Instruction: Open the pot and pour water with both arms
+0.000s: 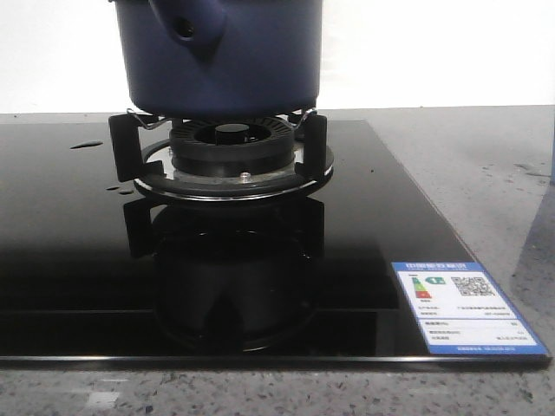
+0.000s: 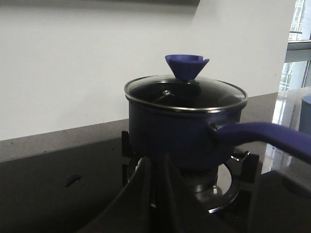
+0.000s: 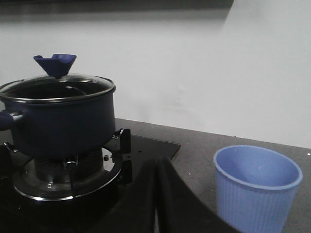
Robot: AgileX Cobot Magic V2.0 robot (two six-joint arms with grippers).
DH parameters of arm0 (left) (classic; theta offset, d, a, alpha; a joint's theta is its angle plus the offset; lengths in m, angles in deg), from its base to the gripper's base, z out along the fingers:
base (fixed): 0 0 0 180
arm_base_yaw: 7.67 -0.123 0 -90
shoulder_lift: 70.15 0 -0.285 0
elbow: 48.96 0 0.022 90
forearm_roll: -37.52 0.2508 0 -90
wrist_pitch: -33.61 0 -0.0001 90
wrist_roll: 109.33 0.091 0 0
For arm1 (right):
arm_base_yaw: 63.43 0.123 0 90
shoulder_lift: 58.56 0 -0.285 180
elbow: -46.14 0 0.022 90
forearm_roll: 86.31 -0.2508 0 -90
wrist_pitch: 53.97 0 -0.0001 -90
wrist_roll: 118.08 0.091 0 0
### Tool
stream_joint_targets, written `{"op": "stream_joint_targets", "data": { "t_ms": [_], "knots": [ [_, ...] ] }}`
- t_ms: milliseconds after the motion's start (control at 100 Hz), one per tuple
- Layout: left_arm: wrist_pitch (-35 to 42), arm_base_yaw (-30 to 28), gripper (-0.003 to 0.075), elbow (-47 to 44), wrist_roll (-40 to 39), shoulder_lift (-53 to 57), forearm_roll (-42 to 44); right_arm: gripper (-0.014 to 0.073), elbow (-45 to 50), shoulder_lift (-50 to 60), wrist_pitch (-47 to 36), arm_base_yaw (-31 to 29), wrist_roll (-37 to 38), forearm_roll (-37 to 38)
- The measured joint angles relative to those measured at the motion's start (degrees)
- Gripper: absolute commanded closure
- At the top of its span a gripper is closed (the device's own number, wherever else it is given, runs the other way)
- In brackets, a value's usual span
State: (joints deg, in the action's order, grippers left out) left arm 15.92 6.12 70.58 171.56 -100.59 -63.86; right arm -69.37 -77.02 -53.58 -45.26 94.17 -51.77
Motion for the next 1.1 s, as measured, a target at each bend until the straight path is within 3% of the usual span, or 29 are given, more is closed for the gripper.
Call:
{"op": "stream_joint_targets", "data": {
  "t_ms": [840,970,1050,1100],
  "knots": [
    [0.0,0.0,0.0739,-3.13,0.0,2.03,0.0,0.0668,0.02,0.69,-0.98,0.26,0.0,0.09],
    [4.61,0.0,0.0739,-3.13,0.0,2.91,0.0,0.0668,0.02,0.69,-0.98,0.26,0.0,0.09],
    [7.98,-0.04,0.0739,-3.13,-0.76,3.43,4.43,0.0668,0.02,0.69,-0.98,0.26,0.0,0.09],
    [9.07,-0.14,0.0739,-3.13,-4.19,3.56,12.16,0.0668,0.02,0.69,-0.98,0.26,0.0,0.09]
  ]
}}
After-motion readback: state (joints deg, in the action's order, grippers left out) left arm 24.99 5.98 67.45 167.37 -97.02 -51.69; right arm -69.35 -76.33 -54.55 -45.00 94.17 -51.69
